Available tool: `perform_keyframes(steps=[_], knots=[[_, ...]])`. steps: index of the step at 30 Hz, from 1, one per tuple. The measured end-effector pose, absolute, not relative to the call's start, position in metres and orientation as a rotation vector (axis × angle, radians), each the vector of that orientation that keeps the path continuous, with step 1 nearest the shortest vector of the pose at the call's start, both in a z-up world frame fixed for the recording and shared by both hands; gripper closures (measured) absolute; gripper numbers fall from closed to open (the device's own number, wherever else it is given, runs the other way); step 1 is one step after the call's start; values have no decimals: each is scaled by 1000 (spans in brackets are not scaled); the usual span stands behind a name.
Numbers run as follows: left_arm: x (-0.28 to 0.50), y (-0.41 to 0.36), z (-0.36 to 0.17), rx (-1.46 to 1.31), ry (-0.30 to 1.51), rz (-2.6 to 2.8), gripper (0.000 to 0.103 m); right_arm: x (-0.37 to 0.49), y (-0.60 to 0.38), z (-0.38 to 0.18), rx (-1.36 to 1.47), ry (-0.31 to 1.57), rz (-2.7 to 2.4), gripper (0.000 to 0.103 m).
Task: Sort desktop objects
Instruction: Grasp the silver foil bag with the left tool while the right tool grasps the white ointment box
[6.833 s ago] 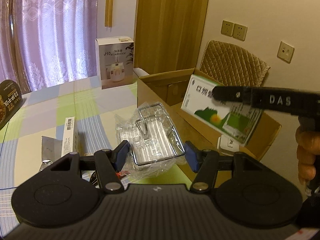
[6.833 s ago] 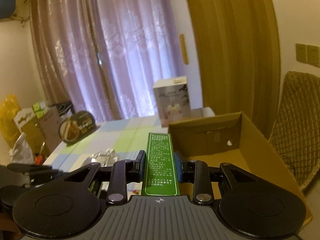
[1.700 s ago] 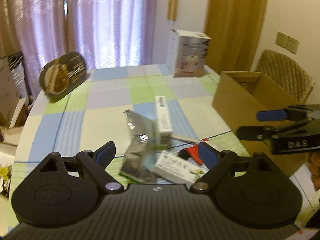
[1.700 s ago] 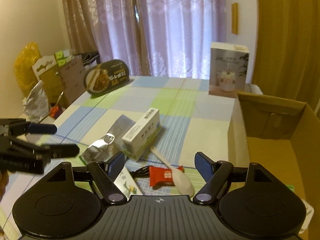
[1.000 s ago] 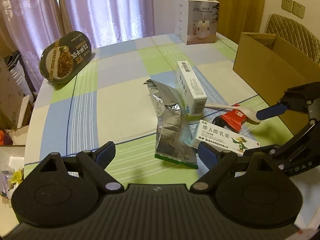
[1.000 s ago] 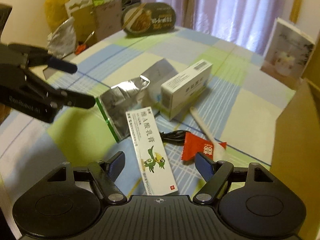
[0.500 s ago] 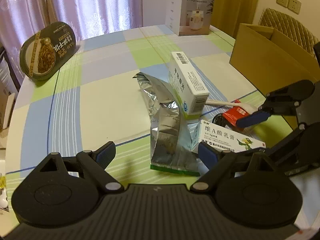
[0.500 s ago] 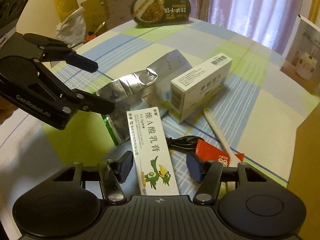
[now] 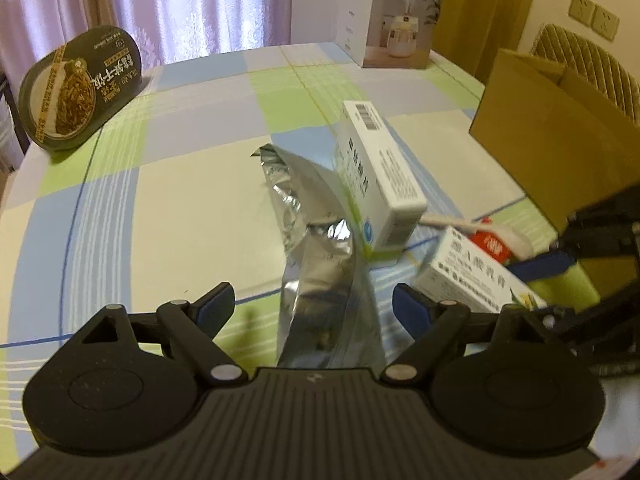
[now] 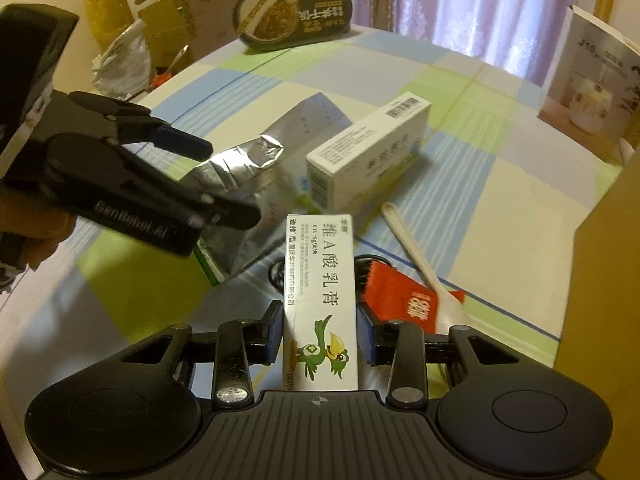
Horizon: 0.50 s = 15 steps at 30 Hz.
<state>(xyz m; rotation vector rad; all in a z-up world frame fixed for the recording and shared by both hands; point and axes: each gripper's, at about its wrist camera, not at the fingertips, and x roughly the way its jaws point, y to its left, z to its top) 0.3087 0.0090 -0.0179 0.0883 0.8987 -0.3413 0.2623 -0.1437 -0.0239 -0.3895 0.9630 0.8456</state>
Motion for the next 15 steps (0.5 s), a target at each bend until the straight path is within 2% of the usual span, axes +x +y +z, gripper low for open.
perform_keyframes(steps=[2,5,15], knots=[[313,5,-18,83,909,-350,29,263,-147,-23,-388,963,842,68],[320,-1,-22,92,938,-335,55,263,-150,-23,-384,964,835,68],[307,-6,-19,165,987,-358,63,262,-155,-20,-366,964,852,68]])
